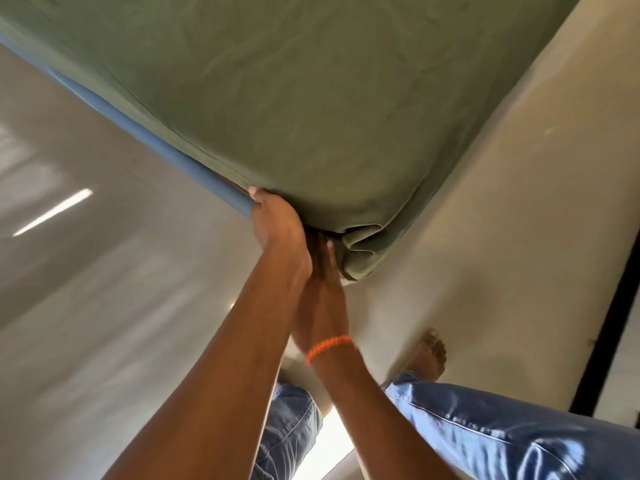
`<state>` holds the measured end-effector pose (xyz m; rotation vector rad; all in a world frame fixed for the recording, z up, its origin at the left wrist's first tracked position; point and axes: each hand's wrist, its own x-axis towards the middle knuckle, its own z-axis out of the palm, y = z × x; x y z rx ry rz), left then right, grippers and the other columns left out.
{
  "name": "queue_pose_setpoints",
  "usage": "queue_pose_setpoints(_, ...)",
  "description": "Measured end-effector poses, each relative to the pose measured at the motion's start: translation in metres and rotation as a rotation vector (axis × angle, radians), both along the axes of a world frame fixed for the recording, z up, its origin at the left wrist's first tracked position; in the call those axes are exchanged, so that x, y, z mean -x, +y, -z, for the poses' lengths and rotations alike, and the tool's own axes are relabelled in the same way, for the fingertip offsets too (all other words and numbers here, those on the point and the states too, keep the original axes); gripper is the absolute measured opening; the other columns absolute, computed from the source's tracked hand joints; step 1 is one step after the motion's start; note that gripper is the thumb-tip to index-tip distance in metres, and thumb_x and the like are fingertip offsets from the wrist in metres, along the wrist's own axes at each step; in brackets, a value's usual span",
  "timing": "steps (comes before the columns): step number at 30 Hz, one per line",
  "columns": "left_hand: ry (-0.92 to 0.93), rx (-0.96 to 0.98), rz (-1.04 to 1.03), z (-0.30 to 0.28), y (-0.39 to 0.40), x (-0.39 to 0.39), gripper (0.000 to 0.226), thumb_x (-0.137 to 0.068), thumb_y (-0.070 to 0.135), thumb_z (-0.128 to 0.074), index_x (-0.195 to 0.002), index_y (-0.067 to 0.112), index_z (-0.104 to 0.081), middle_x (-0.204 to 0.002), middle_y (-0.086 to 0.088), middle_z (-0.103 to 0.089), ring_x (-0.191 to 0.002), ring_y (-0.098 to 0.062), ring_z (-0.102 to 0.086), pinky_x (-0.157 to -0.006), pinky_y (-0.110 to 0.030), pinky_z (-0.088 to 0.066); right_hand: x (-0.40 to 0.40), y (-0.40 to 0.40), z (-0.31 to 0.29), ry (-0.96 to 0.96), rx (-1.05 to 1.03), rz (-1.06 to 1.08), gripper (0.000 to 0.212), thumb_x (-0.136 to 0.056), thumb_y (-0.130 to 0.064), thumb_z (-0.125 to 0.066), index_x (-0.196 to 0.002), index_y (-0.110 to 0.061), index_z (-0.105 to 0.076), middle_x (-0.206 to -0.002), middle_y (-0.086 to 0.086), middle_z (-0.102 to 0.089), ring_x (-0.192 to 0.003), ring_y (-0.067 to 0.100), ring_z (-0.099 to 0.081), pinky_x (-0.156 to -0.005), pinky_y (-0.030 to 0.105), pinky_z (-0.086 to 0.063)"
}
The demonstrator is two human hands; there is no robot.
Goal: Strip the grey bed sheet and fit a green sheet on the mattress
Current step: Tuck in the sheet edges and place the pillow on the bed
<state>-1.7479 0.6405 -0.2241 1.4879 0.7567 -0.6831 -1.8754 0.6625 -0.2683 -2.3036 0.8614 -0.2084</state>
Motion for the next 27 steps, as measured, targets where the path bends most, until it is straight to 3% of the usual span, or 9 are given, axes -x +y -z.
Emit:
queue_pose_setpoints(1,0.012,0.026,-0.015,0.002,-0.001,0.001,0.069,-0.105,0.067,-0.022,-0.154,0.025,-0.046,-0.148,0.001,-0.057,-0.13,-0.026,-0.057,-0.113,-0.046,-0.048,0.013,0.018,0.014,-0.058,-0.042,0.047,0.05,-0.107,-0.032,-0.046,-0.125,0.012,-0.062,-0.134,0.028,-0.063,-0.122,0.026,-0.066,-0.102,0.028,-0.051)
queue_pose_setpoints(3,0.006,0.086,-0.017,-0.001,-0.003,0.007,0.068,-0.108,0.065,-0.02,-0.16,0.024,-0.037,-0.156,0.0,-0.05,-0.14,-0.025,-0.051,-0.12,-0.045,-0.042,0.043,0.029,0.05,-0.193,-0.058,0.076,0.045,-0.09,0.002,-0.052,-0.132,-0.007,-0.065,-0.144,0.007,-0.061,-0.137,0.02,-0.053,-0.118,0.032,-0.039)
queue_pose_setpoints(7,0.003,0.129,-0.024,-0.012,-0.007,0.015,0.064,-0.111,0.059,-0.021,-0.159,0.021,-0.038,-0.154,-0.003,-0.053,-0.139,-0.024,-0.053,-0.118,-0.04,-0.043,0.064,0.024,0.068,-0.331,-0.331,0.722,0.039,-0.094,0.002,-0.05,-0.124,-0.016,-0.067,-0.125,-0.001,-0.063,-0.11,0.018,-0.065,-0.089,0.047,-0.058)
queue_pose_setpoints(10,-0.023,0.125,-0.058,-0.017,-0.013,0.018,0.061,-0.111,0.057,-0.023,-0.157,0.021,-0.041,-0.15,-0.003,-0.057,-0.132,-0.025,-0.058,-0.113,-0.041,-0.049,0.045,0.001,0.069,-0.446,-0.849,0.99,0.046,-0.1,-0.022,-0.053,-0.145,-0.013,-0.05,-0.143,0.01,-0.053,-0.123,0.025,-0.061,-0.104,0.05,-0.054)
queue_pose_setpoints(13,-0.026,0.21,-0.143,-0.013,-0.019,0.019,0.057,-0.11,0.058,-0.028,-0.15,0.024,-0.05,-0.144,0.0,-0.062,-0.122,-0.023,-0.063,-0.105,-0.041,-0.056,0.024,-0.02,0.055,-0.528,-1.121,1.034,0.063,-0.099,-0.045,-0.052,-0.152,-0.013,-0.047,-0.15,0.006,-0.053,-0.134,0.016,-0.054,-0.118,0.037,-0.041)
queue_pose_setpoints(17,0.111,0.458,-0.291,0.011,-0.018,0.025,0.061,-0.104,0.066,-0.042,-0.135,0.019,-0.065,-0.125,-0.004,-0.075,-0.111,-0.026,-0.074,-0.092,-0.047,-0.063,0.018,-0.035,0.048,-0.575,-1.071,1.099,0.04,-0.104,-0.033,-0.057,-0.138,-0.012,-0.059,-0.137,0.01,-0.062,-0.113,0.007,-0.062,-0.109,0.037,-0.049)
queue_pose_setpoints(21,0.172,0.548,-0.331,0.032,-0.019,0.024,0.051,-0.105,0.05,-0.045,-0.138,0.016,-0.066,-0.131,-0.006,-0.073,-0.12,-0.03,-0.071,-0.104,-0.051,-0.057,0.028,-0.052,0.048,-0.72,-1.359,1.17,0.042,-0.098,-0.028,-0.066,-0.136,-0.01,-0.06,-0.13,0.014,-0.068,-0.125,0.027,-0.062,-0.1,0.038,-0.052)
queue_pose_setpoints(23,0.116,0.435,-0.267,0.026,-0.019,0.025,0.045,-0.107,0.041,-0.041,-0.135,0.015,-0.066,-0.126,-0.007,-0.074,-0.111,-0.028,-0.073,-0.097,-0.05,-0.06,0.031,-0.062,0.044,-0.683,-1.327,1.128,0.037,-0.099,-0.02,-0.066,-0.134,-0.009,-0.06,-0.122,0.012,-0.072,-0.116,0.027,-0.067,-0.096,0.039,-0.052)
queue_pose_setpoints(27,-0.11,-0.127,-0.02,0.005,-0.007,0.055,0.02,-0.101,0.019,-0.043,-0.109,0.015,-0.061,-0.102,-0.01,-0.072,-0.076,-0.023,-0.068,-0.065,-0.035,-0.062,0.028,-0.066,0.013,-0.655,-0.967,1.018,0.024,-0.099,-0.002,-0.06,-0.123,-0.001,-0.06,-0.097,0.01,-0.067,-0.08,0.019,-0.062,-0.061,0.028,-0.052)
